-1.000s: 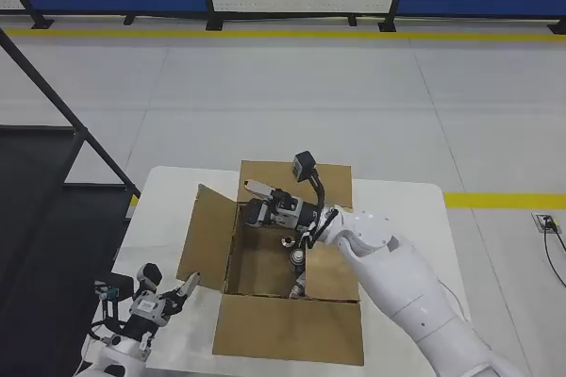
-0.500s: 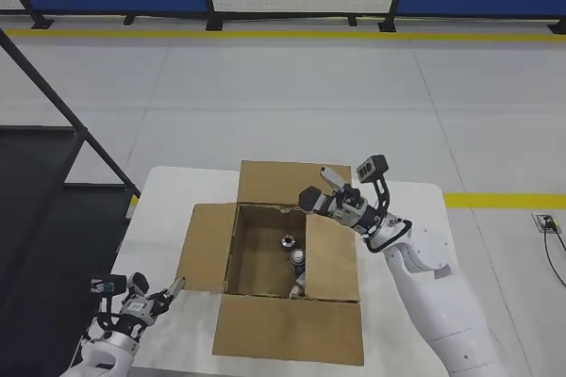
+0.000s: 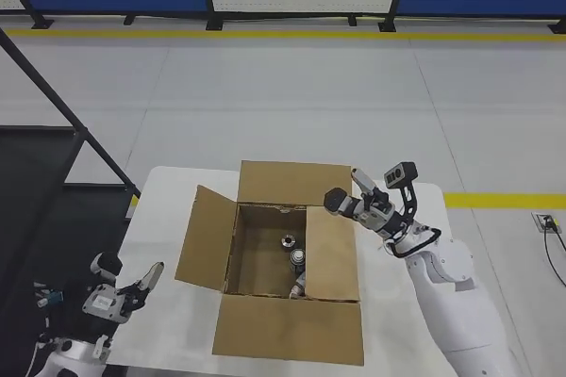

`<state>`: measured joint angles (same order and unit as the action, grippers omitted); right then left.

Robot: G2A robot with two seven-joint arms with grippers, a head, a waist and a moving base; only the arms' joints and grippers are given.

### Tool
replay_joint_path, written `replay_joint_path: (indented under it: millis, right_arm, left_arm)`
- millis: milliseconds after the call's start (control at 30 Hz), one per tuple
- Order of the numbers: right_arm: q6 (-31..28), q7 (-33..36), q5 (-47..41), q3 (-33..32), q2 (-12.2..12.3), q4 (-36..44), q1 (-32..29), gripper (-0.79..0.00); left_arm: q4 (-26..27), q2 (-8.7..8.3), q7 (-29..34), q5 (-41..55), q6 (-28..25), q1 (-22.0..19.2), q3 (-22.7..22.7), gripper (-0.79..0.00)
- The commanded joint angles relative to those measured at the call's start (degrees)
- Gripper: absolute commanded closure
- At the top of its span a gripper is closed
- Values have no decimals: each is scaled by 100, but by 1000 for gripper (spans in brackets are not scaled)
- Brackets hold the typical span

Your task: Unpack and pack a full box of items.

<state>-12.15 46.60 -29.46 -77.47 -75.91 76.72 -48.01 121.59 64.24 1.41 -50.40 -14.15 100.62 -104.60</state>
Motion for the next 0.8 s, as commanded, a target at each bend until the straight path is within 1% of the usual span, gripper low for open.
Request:
replay_joint_path:
  millis: [0, 67, 167, 267, 400, 433, 767]
  right_arm:
    - [-62, 31, 1, -138, 32, 21, -75, -785]
    - [-150, 77, 11, -319, 74, 53, -191, -785]
    - [-270, 126, -14, -638, 143, 111, -410, -785]
    - [-399, 169, -127, -996, 210, 155, -683, -785]
    - [-498, 193, -358, -1451, 288, 134, -1057, -785]
    - [-502, 198, -336, -1554, 311, 119, -1137, -785]
    - [-499, 195, -306, -1583, 319, 115, -1161, -785]
  left_arm:
    - [450, -2, 94, 51, -133, 61, -33, -785]
    - [751, -12, 360, 218, -333, 24, 42, -785]
    - [952, -37, 1005, 497, -504, -290, 340, -785]
    - [725, -55, 1777, 730, -437, -956, 907, -785]
    - [19, -38, 2997, 1314, -143, -2143, 1874, -785]
    - [-92, -32, 3187, 1438, -86, -2332, 2003, -785]
    - [-92, -32, 3187, 1438, -86, -2332, 2003, -785]
